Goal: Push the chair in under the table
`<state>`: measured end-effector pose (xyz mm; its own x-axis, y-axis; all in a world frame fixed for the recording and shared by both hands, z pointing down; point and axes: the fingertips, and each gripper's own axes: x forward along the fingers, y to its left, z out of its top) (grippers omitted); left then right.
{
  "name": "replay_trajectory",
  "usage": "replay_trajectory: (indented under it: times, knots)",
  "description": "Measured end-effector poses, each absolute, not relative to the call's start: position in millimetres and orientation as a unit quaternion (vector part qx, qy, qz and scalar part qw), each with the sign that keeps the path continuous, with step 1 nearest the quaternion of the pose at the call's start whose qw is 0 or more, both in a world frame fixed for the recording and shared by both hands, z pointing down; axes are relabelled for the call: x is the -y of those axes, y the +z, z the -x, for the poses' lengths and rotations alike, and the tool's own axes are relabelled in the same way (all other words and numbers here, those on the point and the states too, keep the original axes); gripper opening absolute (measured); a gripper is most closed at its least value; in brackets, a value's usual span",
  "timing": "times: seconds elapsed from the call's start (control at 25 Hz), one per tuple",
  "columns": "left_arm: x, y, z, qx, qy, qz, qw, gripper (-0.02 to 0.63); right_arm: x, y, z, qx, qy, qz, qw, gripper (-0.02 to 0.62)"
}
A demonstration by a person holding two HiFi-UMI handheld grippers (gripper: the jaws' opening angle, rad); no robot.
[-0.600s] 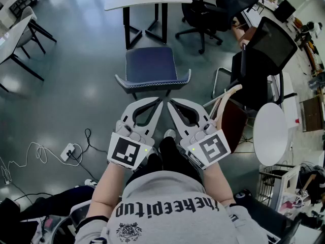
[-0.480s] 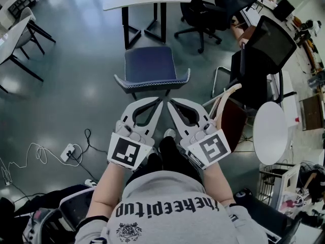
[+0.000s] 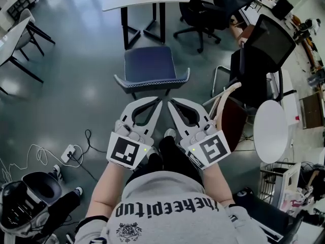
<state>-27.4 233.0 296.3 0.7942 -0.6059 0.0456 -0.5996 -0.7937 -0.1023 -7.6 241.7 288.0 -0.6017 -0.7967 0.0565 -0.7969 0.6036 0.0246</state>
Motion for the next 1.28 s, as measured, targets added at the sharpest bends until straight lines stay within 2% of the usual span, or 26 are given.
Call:
replay_trajectory:
  times: [0.16,0.96,1.12,1.28]
  knots:
    - [-231,305,26,-0.314,-0.050,0.947,0.045,0.015,-238,291,3,0.892,-0.009,-0.451,0.022,0.011]
    - [-141,346,19,-0.329,-0.135,0.932,0.068,0.018,-153,325,3,0.917,-0.022,-0.382,0.108,0.019]
    - [-125,361,15,-0.320,-0.167,0.930,0.077,0.018,-133,336,0,0.920,-0.014,-0.370,0.126,0.066]
    - [-115,378,14,-0.305,-0.199,0.928,0.077,0.029,-119,352,2,0.924,-0.011,-0.351,0.151,0.080]
